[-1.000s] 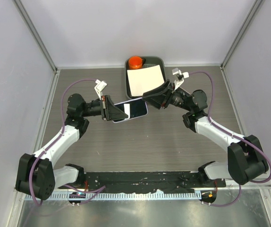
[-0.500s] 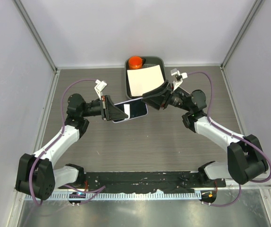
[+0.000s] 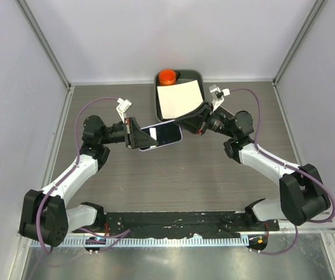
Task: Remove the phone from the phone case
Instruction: Remove the phone case from the phone.
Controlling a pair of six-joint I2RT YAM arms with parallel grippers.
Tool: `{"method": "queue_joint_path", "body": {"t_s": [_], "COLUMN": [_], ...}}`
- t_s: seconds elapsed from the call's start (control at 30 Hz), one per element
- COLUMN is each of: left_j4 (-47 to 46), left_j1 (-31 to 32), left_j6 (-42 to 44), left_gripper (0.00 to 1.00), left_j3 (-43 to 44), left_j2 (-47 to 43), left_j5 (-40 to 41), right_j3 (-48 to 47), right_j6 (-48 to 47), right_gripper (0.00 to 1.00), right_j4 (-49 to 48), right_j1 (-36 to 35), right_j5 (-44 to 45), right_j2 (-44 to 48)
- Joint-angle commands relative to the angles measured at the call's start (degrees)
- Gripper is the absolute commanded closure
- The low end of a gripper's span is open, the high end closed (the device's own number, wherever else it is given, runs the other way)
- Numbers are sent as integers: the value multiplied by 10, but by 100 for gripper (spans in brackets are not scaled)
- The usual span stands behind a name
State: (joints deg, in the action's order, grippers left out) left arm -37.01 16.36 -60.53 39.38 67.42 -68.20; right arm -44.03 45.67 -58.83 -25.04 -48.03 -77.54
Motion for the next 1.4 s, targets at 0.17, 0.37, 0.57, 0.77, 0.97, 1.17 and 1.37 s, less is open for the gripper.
{"method": "queue_joint_path", "body": {"t_s": [0.17,0.37,0.57,0.77,0.97,1.17,1.37], "left_j4": [-70,-94,-113,-146,-166,-193,-226], "left_j1": [-1,1,8,15,18,22,24], "left_j6": [6,-6,-10,-24,-31,-45,-64], "left_gripper": [100,100,100,100,100,100,100], "left_j3": [-3,6,14,20,19,18,16], "left_j2": [-20,-21,-19,-16,-15,-18,-20], "left_j5": [-31,-50,-76,-98,-106,-119,-126], "right_j3": [-19,-11,-3,2,7,19,24], "right_j6": [169,250,316,368,399,426,444], "right_gripper": [77,77,80,82,79,79,78], "right_j4": [-76,-83,-87,-42,-12,10,35], "right_j1": [5,7,6,6,6,10,12], "right_j5": [46,77,119,157,176,203,216], "right_j2": [-30,-43,-44,-30,-25,-38,-51]}}
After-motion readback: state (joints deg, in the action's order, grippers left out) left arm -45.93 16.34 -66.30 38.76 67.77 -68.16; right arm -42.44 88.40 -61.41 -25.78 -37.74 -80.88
